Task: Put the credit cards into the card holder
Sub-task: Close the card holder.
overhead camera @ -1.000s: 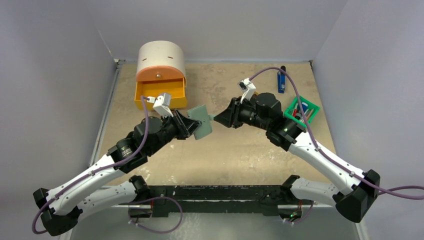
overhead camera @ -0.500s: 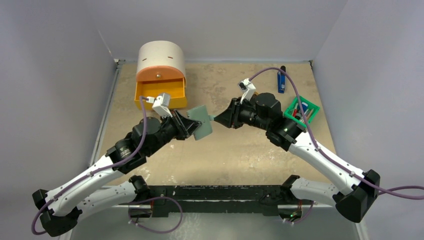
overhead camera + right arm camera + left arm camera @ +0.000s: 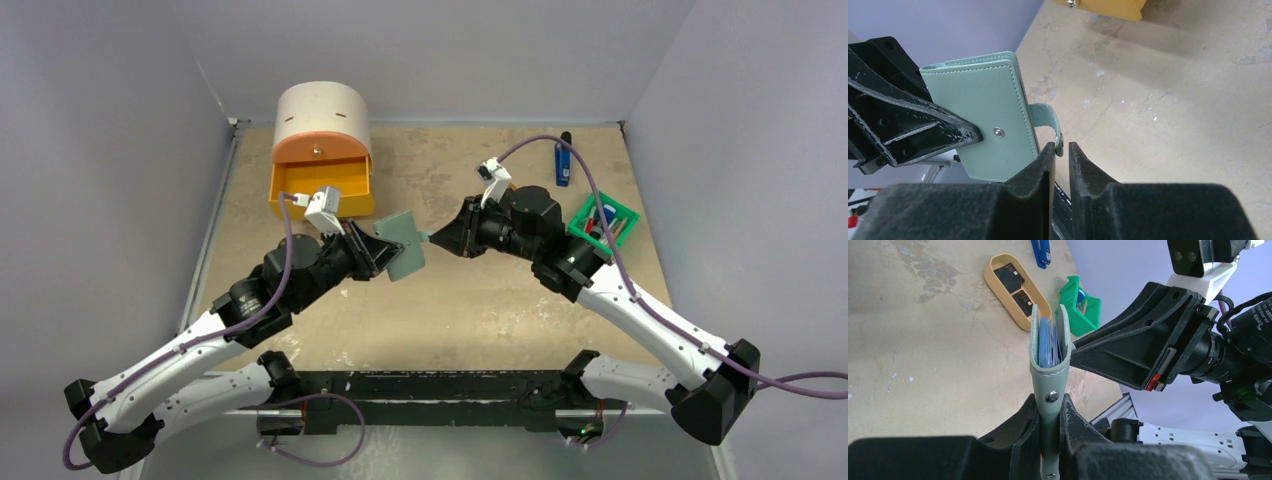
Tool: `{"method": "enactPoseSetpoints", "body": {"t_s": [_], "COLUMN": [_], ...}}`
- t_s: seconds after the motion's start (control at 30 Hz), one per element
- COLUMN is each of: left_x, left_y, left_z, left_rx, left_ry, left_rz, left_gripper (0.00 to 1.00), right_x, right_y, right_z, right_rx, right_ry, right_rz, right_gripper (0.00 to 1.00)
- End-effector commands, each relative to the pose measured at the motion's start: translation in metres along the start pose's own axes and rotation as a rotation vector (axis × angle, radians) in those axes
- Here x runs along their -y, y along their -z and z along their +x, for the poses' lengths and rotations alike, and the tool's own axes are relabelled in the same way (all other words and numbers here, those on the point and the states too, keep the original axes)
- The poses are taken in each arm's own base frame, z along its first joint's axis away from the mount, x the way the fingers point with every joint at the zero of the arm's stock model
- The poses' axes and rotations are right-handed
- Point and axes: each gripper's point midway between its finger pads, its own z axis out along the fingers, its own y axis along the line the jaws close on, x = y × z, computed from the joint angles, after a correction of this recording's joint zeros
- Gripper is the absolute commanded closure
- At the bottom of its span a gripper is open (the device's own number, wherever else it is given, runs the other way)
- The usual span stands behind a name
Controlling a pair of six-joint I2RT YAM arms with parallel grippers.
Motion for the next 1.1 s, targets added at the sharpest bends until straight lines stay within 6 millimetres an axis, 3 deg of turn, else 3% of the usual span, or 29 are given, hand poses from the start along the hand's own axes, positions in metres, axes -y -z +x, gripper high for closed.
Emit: {"method": "enactPoseSetpoints", "body": {"t_s": [0.0, 0.23, 0.7, 1.07], "left_x": [0.023, 0.022, 0.004, 0.026], "left_y": [0.004, 0.004, -0.010, -0.021], "left_z": [-0.018, -0.016, -0.018, -0.021], "left_rx": [0.056, 0.052, 0.008, -0.008], "left_ry": [0.010, 0.006, -0.171, -0.201], "left_rz": [0.091, 0.090, -0.050, 0.018], "left_gripper": [1.00, 1.00, 1.00, 1.00], "right_x": [-0.013, -0.016, -0.035, -0.035], "right_y": [0.002, 0.004, 0.040, 0.034], "right_z": [-0.016, -0.018, -0.029, -0.033], "right_rx": [0.046, 0.050, 0.062, 0.065], "right_ry": [0.023, 0.042, 0.169, 0.164], "right_rz": [-0.036, -0.049, -0.078, -0.076], "right_gripper": [0.84, 1.00, 1.00, 1.00]}}
